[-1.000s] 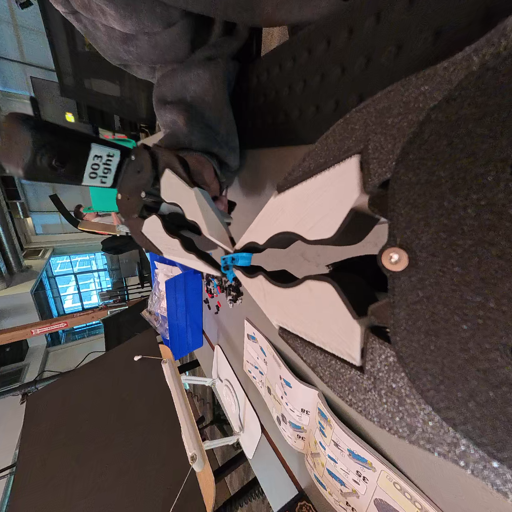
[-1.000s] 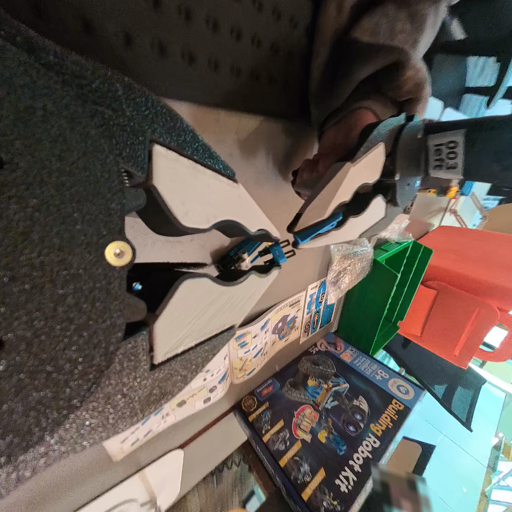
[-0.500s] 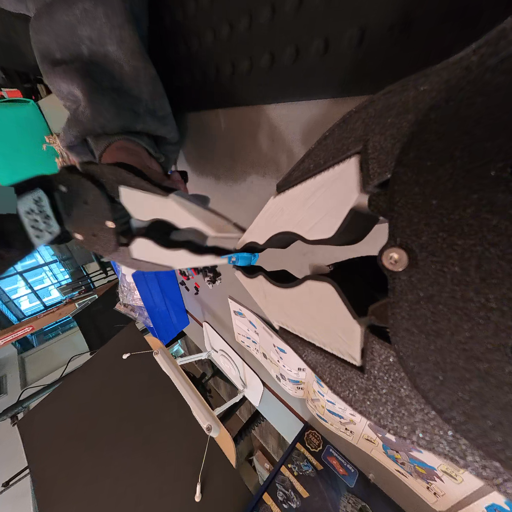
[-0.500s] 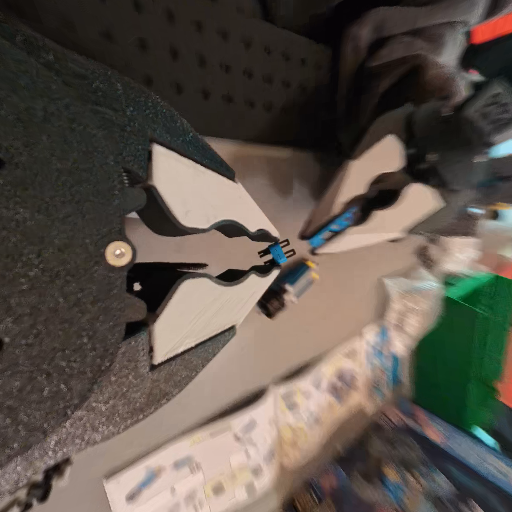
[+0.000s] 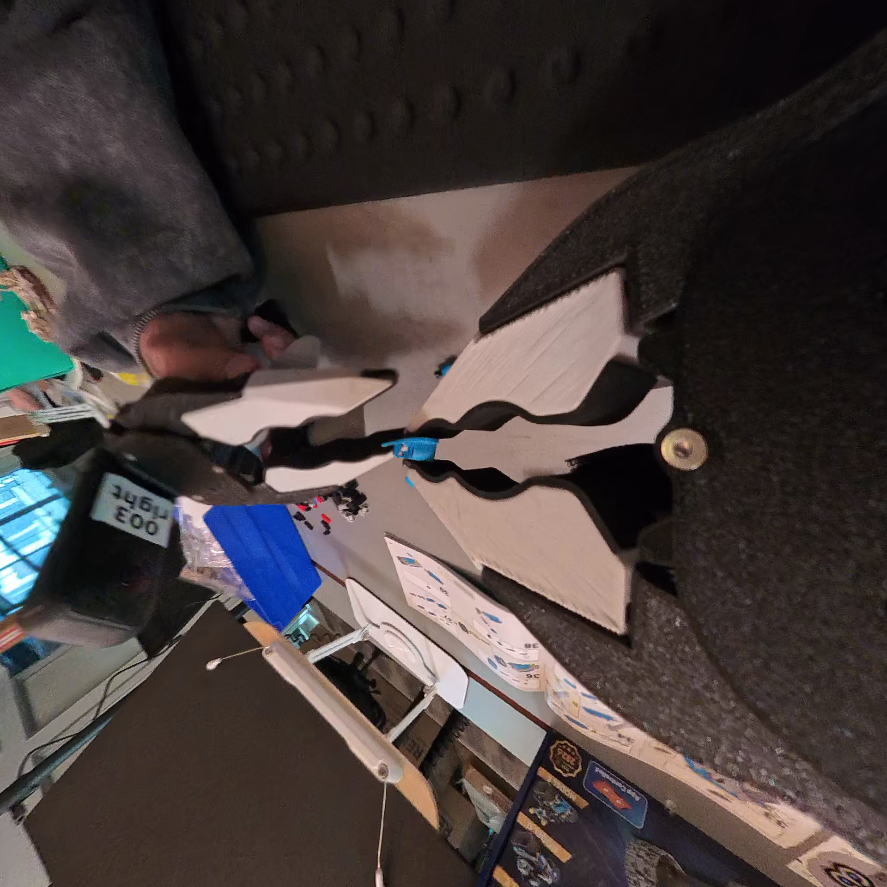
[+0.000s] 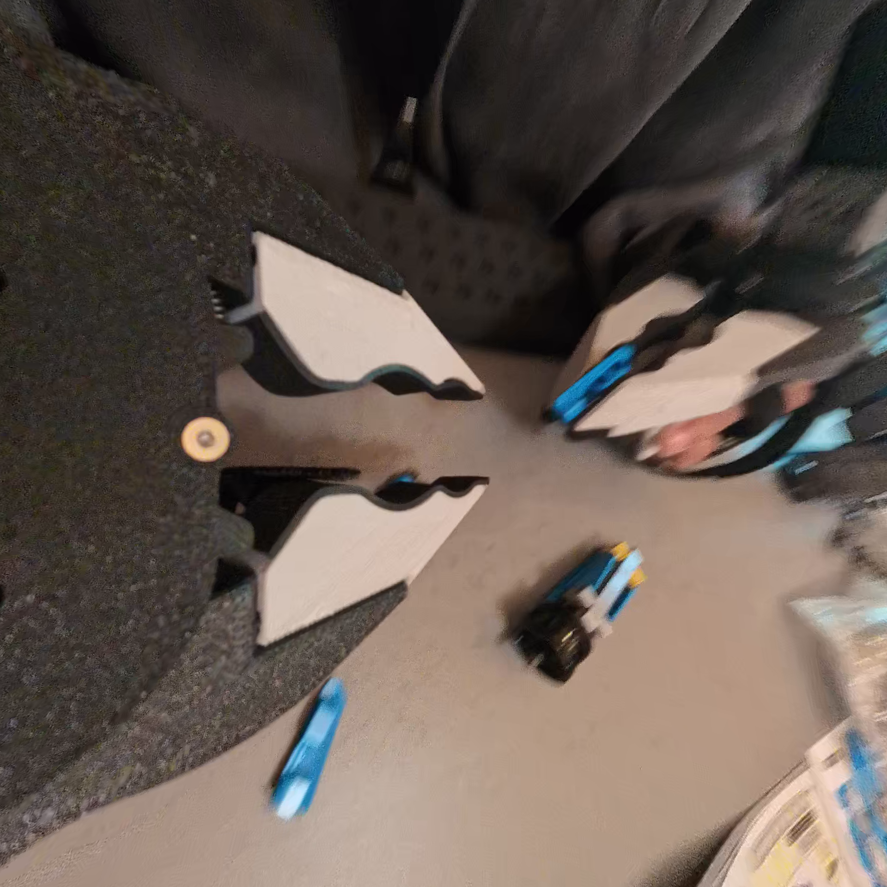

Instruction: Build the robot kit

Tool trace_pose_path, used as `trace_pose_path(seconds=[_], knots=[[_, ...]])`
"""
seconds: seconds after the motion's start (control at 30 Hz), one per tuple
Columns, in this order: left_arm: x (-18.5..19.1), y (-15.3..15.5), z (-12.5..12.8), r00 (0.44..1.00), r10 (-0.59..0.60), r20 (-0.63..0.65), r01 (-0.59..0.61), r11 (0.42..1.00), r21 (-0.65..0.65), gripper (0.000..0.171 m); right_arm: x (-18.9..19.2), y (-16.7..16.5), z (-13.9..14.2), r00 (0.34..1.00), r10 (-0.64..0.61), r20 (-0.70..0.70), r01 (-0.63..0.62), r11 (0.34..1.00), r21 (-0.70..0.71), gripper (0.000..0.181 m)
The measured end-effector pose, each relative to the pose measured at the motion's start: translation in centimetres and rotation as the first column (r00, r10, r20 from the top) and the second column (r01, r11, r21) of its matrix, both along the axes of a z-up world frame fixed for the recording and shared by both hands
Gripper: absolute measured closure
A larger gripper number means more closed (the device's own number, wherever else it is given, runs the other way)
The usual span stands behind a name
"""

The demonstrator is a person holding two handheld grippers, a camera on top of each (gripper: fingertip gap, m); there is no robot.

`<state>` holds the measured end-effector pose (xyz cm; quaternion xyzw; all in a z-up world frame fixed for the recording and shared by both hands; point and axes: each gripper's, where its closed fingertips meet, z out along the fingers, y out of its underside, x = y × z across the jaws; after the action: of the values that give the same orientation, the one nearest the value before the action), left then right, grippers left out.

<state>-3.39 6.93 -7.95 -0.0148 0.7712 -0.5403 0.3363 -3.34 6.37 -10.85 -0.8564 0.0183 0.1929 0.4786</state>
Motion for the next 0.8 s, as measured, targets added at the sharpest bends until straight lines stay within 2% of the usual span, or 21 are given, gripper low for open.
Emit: trace_pose_path(seconds=[0.03, 0.1, 0.17, 0.23, 0.37, 0.43, 0.5, 0.57, 0.67, 0.73, 0.8], knots=[[-0.2, -0.1, 0.4, 1.000, -0.011, 0.005, 0.012, 1.000, -0.018, 0.165, -0.4, 0.2, 1.7, 0.993, 0.021, -0.118, -0.012, 0.997, 0.077, 0.150], [-0.5, -0.1, 1.2, 0.999, -0.020, 0.036, 0.022, 0.999, -0.049, 0.165, -1.0, 0.5, 4.4, 0.936, 0.090, -0.341, -0.021, 0.980, 0.200, 0.149], [-0.9, -0.3, 1.7, 0.997, -0.033, 0.065, 0.038, 0.997, -0.072, 0.165, -1.2, 0.9, 4.9, 0.884, 0.127, -0.451, -0.026, 0.974, 0.224, 0.147], [-1.0, -0.4, 1.9, 0.996, -0.039, 0.084, 0.045, 0.997, -0.070, 0.165, -1.9, 1.3, 4.8, 0.853, 0.155, -0.498, -0.045, 0.973, 0.226, 0.148], [-1.1, -0.5, 2.0, 0.995, -0.037, 0.093, 0.044, 0.996, -0.074, 0.165, -2.2, 1.9, 5.1, 0.815, 0.172, -0.553, -0.040, 0.969, 0.243, 0.165], [-0.9, -0.4, 1.7, 0.997, -0.028, 0.067, 0.033, 0.997, -0.074, 0.165, -2.2, 1.8, 5.0, 0.820, 0.172, -0.546, -0.041, 0.969, 0.243, 0.166], [-0.4, -0.2, 1.2, 1.000, 0.006, 0.007, -0.005, 0.998, -0.066, 0.164, -1.7, 1.9, 4.3, 0.852, 0.127, -0.509, -0.019, 0.977, 0.213, 0.167], [0.0, 0.2, 0.9, 0.992, 0.023, -0.124, -0.036, 0.994, -0.104, 0.159, -1.1, 1.6, 4.2, 0.867, 0.106, -0.487, -0.002, 0.978, 0.208, 0.167], [0.1, 1.0, 1.9, 0.923, -0.094, -0.373, -0.017, 0.958, -0.285, 0.152, 0.4, 0.8, 4.8, 0.890, 0.062, -0.452, 0.051, 0.971, 0.235, 0.167], [0.2, 1.6, 3.0, 0.831, -0.229, -0.508, -0.023, 0.897, -0.442, 0.150, 1.2, 0.4, 4.6, 0.925, 0.020, -0.379, 0.073, 0.970, 0.230, 0.167], [0.4, 1.9, 3.2, 0.725, -0.335, -0.602, -0.047, 0.848, -0.528, 0.148, 1.2, 0.5, 4.7, 0.950, 0.014, -0.311, 0.067, 0.967, 0.248, 0.167]])
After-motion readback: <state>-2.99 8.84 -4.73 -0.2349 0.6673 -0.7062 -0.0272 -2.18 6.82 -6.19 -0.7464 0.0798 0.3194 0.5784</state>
